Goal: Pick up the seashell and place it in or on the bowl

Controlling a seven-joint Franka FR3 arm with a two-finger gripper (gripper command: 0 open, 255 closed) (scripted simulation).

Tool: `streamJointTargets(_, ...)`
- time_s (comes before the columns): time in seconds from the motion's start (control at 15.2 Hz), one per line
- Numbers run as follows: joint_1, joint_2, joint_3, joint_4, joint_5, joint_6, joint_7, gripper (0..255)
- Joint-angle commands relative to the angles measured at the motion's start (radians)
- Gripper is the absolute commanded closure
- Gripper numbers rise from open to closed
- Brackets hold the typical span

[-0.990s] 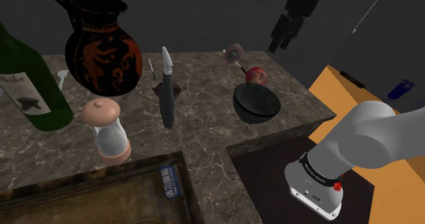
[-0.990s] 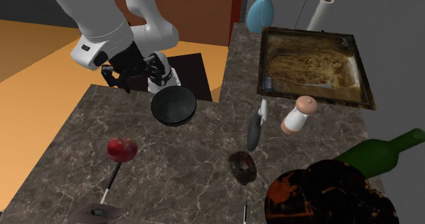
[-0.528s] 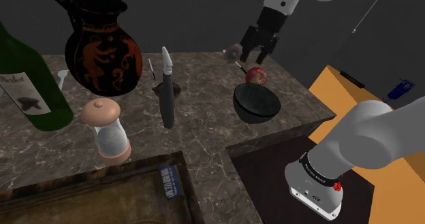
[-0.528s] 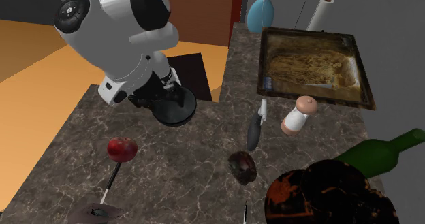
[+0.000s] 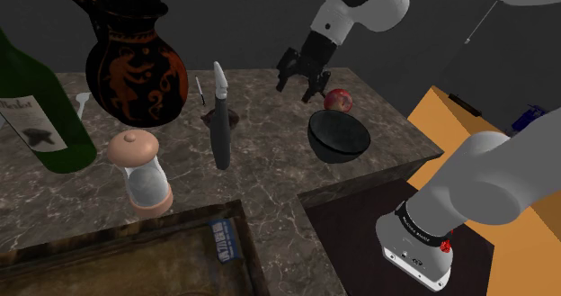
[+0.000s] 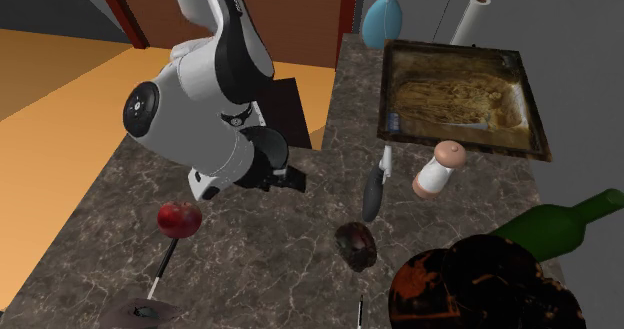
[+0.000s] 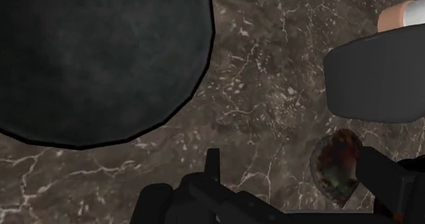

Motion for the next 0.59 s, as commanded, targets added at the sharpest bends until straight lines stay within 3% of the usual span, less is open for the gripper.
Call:
streamJointTargets(0.0,0.011,0.071,-0.003,0.025,0.077,0.042,0.009,0)
streamJointTargets(0.53,0.055,0.347,0.014,0.152,0.411,0.177,0.016,0)
